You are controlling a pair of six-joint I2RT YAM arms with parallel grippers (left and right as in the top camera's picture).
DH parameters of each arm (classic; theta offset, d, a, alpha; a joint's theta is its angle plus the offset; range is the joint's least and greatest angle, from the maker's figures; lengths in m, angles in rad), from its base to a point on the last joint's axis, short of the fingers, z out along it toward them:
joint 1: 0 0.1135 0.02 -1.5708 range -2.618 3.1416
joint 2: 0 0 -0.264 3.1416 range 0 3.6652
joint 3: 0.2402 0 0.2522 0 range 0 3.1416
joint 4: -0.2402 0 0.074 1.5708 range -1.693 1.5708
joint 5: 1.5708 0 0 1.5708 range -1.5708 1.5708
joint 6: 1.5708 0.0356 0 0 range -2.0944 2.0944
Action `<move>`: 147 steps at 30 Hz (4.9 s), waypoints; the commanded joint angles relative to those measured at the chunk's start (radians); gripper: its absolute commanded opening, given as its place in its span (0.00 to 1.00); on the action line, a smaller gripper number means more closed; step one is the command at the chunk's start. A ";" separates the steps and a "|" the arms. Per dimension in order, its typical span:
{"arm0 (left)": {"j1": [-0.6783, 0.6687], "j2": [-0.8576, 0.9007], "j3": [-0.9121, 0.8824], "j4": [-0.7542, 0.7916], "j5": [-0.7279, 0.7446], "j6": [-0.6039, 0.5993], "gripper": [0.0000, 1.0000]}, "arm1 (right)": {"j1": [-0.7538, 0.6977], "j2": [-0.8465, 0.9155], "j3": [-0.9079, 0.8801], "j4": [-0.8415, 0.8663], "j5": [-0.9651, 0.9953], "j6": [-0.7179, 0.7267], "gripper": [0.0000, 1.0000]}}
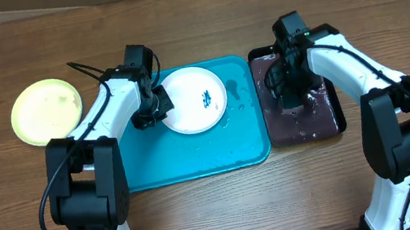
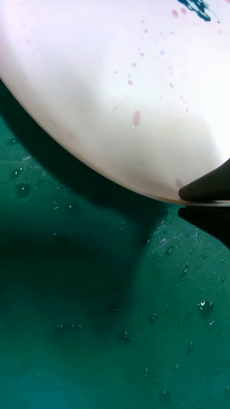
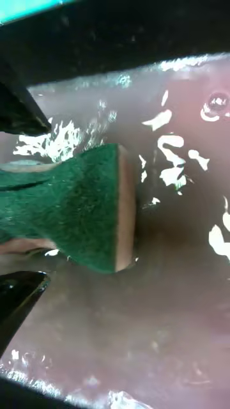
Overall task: Clean dirty plates on tray and stack at the side
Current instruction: 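Rub the green sponge in the dark tray water with the right gripper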
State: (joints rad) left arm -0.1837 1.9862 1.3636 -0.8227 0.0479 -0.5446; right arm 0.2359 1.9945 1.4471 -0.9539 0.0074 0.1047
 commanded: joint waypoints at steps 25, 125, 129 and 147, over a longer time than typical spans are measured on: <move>-0.008 -0.006 -0.006 -0.004 -0.022 0.017 0.04 | 0.014 -0.015 -0.053 0.014 -0.039 0.001 0.43; -0.006 -0.006 -0.006 0.089 -0.029 0.036 0.04 | 0.015 -0.115 0.004 -0.092 0.037 0.063 0.04; -0.008 -0.006 -0.006 0.033 -0.015 0.036 0.04 | 0.015 -0.115 0.032 -0.101 0.037 0.045 0.04; -0.010 -0.005 -0.006 0.031 0.028 0.051 0.04 | 0.015 -0.115 0.060 -0.140 0.104 0.045 0.04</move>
State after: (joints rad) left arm -0.1837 1.9858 1.3602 -0.7750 0.0353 -0.5137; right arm 0.2550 1.9049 1.4773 -1.0939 0.0708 0.1558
